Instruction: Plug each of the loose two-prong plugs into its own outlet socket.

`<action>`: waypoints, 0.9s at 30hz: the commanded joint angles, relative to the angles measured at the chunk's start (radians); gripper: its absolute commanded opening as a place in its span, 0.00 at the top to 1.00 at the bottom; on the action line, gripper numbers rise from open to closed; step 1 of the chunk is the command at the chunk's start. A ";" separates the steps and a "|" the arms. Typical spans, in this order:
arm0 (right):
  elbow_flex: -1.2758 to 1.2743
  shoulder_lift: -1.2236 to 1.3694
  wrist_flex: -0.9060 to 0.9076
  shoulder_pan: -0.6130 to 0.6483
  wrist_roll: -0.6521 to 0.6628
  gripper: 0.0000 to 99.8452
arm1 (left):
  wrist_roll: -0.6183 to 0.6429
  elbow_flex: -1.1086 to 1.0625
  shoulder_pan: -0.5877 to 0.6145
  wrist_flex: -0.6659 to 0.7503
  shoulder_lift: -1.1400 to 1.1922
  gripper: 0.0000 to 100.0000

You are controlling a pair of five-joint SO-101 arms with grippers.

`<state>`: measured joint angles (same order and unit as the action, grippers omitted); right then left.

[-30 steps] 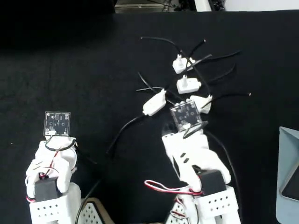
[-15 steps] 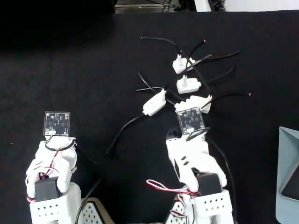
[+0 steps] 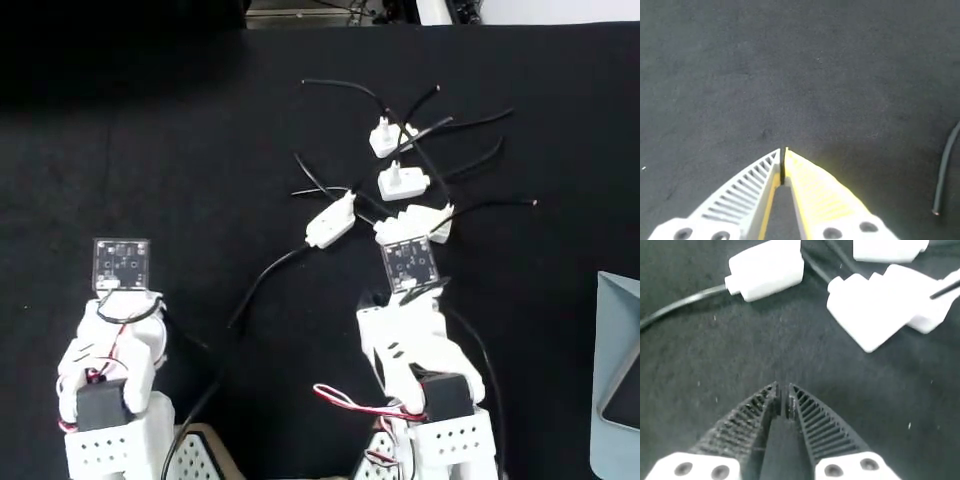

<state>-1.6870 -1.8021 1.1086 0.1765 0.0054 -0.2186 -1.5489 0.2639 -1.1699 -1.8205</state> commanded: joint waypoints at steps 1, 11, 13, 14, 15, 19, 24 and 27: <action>0.002 -0.065 0.074 -0.011 -0.009 0.98 | 0.006 -0.041 -0.085 0.037 -0.002 0.97; 0.002 -0.065 0.186 -0.011 -0.003 0.99 | 0.008 -0.151 -0.133 0.080 0.000 0.97; 0.002 -0.065 0.186 -0.011 -0.003 0.99 | 0.012 -0.151 -0.128 0.078 0.003 0.97; 0.002 -0.065 0.186 -0.011 -0.003 0.99 | 0.012 -0.151 -0.128 0.077 0.003 0.97; 0.002 -0.065 0.186 -0.011 -0.003 0.99 | 0.012 -0.151 -0.127 0.063 0.003 0.97; 0.002 -0.067 0.186 -0.011 -0.003 0.99 | 0.008 -0.151 -0.133 -0.035 0.003 0.97; 0.002 -0.067 0.186 -0.009 -0.003 0.99 | 0.006 -0.151 -0.125 -0.089 0.003 0.97; 0.002 -0.067 0.186 -0.009 -0.003 0.99 | 0.011 -0.151 -0.125 -0.103 0.003 0.97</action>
<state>-1.6870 -1.8036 1.2896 0.1765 0.0054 -0.2156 -1.6809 0.1412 -1.2528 -1.8174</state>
